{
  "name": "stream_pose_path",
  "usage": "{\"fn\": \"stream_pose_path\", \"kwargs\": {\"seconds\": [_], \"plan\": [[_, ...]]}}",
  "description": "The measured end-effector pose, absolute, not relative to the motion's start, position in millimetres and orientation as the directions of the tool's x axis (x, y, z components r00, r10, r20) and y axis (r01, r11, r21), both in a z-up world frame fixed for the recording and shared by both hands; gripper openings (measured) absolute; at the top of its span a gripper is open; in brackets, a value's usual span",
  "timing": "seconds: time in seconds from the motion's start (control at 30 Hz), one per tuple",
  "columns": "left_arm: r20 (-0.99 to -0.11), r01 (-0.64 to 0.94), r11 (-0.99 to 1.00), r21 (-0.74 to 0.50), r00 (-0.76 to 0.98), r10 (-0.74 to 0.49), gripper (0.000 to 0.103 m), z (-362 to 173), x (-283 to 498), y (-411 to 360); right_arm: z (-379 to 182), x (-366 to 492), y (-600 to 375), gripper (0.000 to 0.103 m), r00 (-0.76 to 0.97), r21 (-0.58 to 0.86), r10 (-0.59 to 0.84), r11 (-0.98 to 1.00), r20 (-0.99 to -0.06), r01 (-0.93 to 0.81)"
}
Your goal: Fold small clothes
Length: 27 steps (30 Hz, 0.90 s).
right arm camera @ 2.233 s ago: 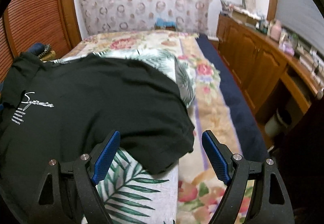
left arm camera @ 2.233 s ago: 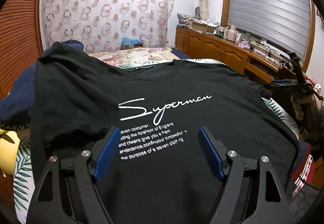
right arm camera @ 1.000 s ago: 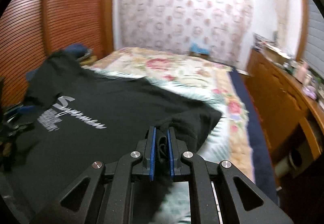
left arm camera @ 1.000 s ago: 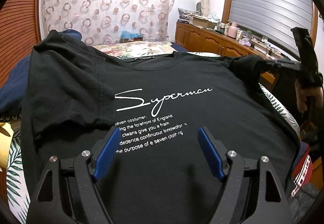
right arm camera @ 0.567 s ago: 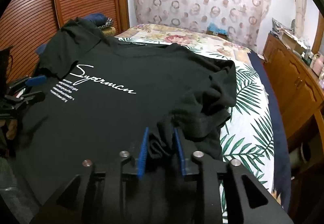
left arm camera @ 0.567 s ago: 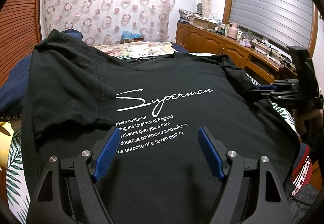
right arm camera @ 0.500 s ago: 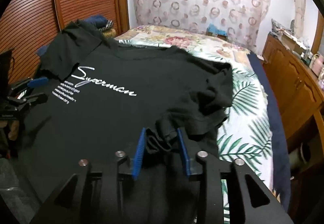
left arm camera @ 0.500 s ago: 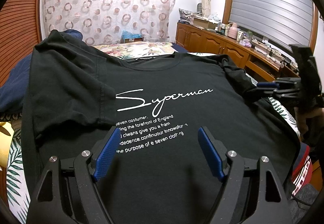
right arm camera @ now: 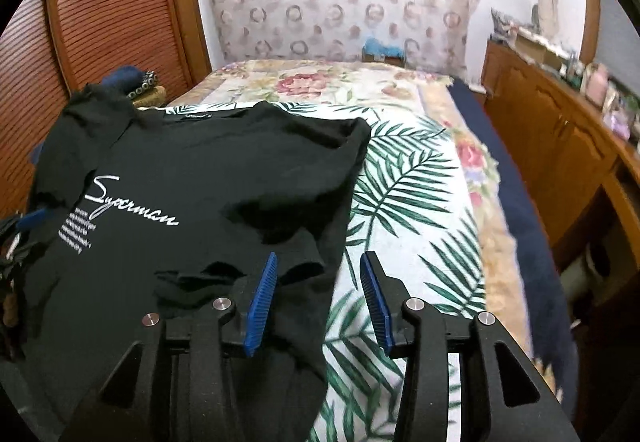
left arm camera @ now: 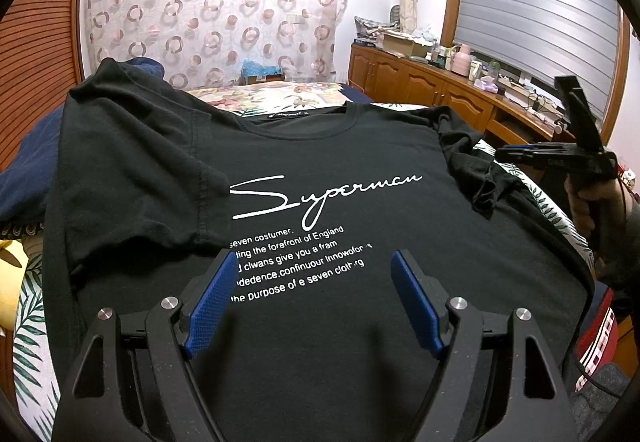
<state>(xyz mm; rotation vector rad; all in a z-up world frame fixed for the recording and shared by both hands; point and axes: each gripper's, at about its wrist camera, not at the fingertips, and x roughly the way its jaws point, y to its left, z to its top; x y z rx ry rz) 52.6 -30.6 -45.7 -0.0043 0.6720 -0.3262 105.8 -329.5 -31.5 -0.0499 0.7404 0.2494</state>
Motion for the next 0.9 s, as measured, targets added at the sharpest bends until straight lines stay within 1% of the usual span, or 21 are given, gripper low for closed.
{"fn": "stream_pose_path", "kwargs": {"seconds": [0.13,0.17,0.3,0.37,0.43,0.67,0.9], "plan": [[-0.612,0.295,0.949,-0.108,0.733,-0.297,0.079,-46,52,-31,-32,119,-316,0.045,0.679,0.086,0.27,0.952,-0.683,-0.293],[-0.612,0.296,0.949,-0.107,0.733,-0.298,0.079,-46,52,-30,-33,123,-313,0.044,0.672,0.076,0.263,0.953,-0.692,-0.295],[-0.612,0.293,0.95,-0.109,0.734,-0.296,0.079,-46,53,-31,-39,138,-304,0.034,0.656,0.02,0.217,0.955,-0.723,-0.295],[-0.612,0.293,0.95,-0.109,0.733,-0.297,0.079,-46,53,-31,-39,142,-301,0.016,0.649,0.009,0.217,0.952,-0.729,-0.307],[-0.612,0.293,0.95,-0.108,0.734,-0.296,0.079,-46,53,-31,-34,145,-298,0.005,0.648,0.003,0.223,0.946,-0.728,-0.323],[-0.611,0.293,0.95,-0.109,0.734,-0.296,0.079,-46,53,-31,-6,144,-270,0.003,0.671,-0.007,0.306,0.907,-0.675,-0.42],[-0.61,0.29,0.95,-0.112,0.734,-0.297,0.079,-47,54,-30,15,164,-231,0.003,0.674,-0.016,0.352,0.88,-0.65,-0.476]]}}
